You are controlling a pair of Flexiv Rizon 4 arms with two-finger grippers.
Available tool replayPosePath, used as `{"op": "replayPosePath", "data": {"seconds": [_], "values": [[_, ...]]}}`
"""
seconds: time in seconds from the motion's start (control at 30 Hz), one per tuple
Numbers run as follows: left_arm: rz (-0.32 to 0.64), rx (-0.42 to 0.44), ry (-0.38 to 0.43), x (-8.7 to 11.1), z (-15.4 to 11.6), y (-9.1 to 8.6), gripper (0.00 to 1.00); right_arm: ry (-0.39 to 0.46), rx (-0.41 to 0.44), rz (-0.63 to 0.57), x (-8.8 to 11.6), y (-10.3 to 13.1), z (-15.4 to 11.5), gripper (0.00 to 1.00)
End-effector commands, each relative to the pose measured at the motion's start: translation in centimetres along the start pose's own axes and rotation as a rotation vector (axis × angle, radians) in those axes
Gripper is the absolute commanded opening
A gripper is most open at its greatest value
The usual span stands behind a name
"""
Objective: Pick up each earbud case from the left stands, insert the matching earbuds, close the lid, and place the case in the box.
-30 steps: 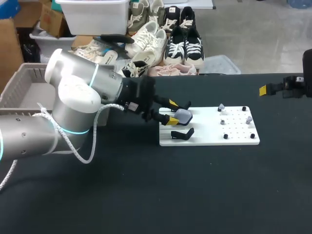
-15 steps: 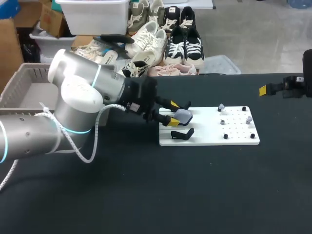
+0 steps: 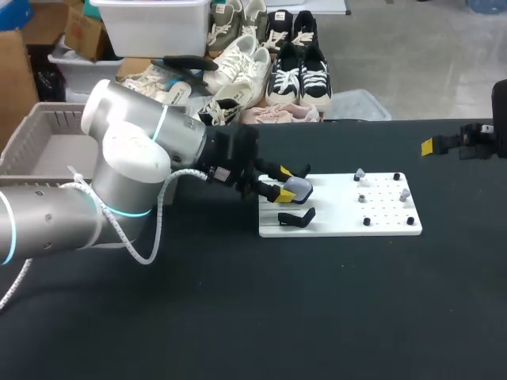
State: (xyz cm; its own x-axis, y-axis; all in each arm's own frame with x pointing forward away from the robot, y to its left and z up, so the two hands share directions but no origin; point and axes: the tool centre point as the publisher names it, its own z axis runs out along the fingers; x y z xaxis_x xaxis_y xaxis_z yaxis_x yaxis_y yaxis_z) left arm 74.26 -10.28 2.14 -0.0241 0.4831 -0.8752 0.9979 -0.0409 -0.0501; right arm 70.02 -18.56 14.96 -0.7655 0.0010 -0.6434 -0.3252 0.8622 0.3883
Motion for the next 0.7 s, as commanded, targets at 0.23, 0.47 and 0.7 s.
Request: {"op": "replayPosePath", "data": {"seconds": [0.23, 0.47, 0.7], "values": [[0.001, -0.003, 0.005, 0.17, 0.59, -0.02, 0.47, 0.001, -0.003, -0.001, -0.03, -0.10, 0.01, 1.00], [0.004, -0.010, 0.010, 0.28, 0.87, 0.06, 0.48, 0.001, -0.003, -0.001, -0.03, -0.10, 0.01, 1.00], [0.002, -0.022, 0.010, 0.38, 1.11, 0.17, 0.17, 0.001, -0.003, -0.001, -0.03, -0.10, 0.01, 1.00]]}}
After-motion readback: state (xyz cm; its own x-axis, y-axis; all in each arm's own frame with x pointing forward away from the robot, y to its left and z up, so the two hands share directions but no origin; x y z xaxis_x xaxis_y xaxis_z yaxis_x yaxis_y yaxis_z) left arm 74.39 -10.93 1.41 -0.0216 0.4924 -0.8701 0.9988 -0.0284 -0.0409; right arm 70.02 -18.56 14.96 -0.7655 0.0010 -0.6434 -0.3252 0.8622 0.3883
